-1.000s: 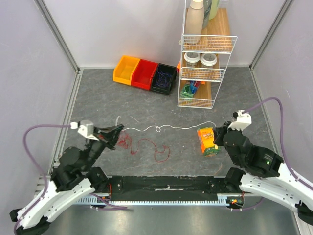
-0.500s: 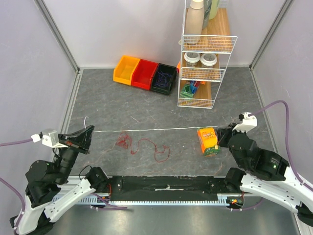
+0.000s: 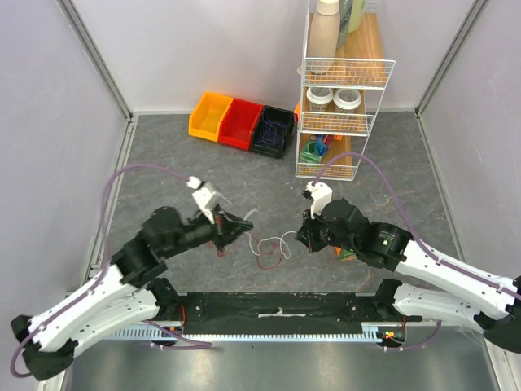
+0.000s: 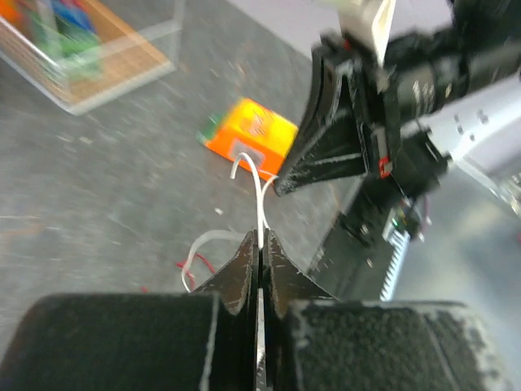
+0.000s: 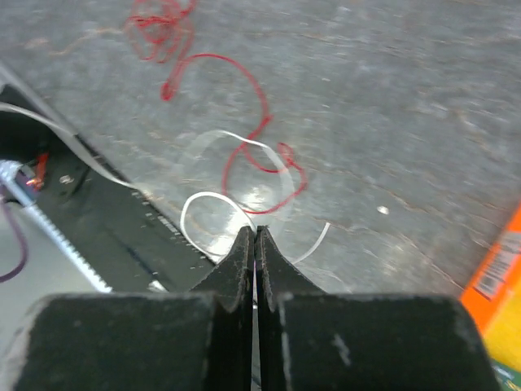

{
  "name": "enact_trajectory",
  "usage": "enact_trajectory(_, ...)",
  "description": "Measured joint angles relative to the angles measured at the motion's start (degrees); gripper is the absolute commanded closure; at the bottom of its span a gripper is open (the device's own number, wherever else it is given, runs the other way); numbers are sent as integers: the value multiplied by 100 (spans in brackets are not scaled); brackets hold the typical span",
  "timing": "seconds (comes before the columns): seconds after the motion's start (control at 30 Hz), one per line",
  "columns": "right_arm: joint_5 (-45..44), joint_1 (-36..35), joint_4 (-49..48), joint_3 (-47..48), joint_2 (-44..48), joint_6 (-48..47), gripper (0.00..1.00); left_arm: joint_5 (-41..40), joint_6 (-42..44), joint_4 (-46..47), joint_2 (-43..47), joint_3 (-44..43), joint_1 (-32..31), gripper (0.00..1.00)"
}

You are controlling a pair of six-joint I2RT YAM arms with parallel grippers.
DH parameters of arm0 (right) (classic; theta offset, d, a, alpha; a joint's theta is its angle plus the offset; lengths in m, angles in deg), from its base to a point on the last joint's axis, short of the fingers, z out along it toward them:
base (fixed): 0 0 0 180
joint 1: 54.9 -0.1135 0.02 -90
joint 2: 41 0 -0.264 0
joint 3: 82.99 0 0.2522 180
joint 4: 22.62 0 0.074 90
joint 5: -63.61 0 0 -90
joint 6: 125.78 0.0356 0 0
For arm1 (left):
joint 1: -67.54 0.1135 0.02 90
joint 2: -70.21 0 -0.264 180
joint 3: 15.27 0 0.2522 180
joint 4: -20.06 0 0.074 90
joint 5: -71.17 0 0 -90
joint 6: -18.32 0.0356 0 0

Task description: Untangle the cables

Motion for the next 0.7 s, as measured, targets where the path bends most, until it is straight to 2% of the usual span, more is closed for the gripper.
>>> enact_trajectory(0.13,809,0,-472,2,-42,-61,100,1019,-264,699,-962,315,0,98)
enact_trajectory(0.27,1292,0,-925,4,-116,-57,100,1700,-562,1416,-1657,396,0,97)
enact_trajectory(0.53,1655,0,-1200,4,-212,-59,100,2079,-791,2083,-2090,398,0,95)
enact_trajectory(0.7,1663,0,-1220,4,-192,-63,100,2028,-793,2033,-2083,398,0,97)
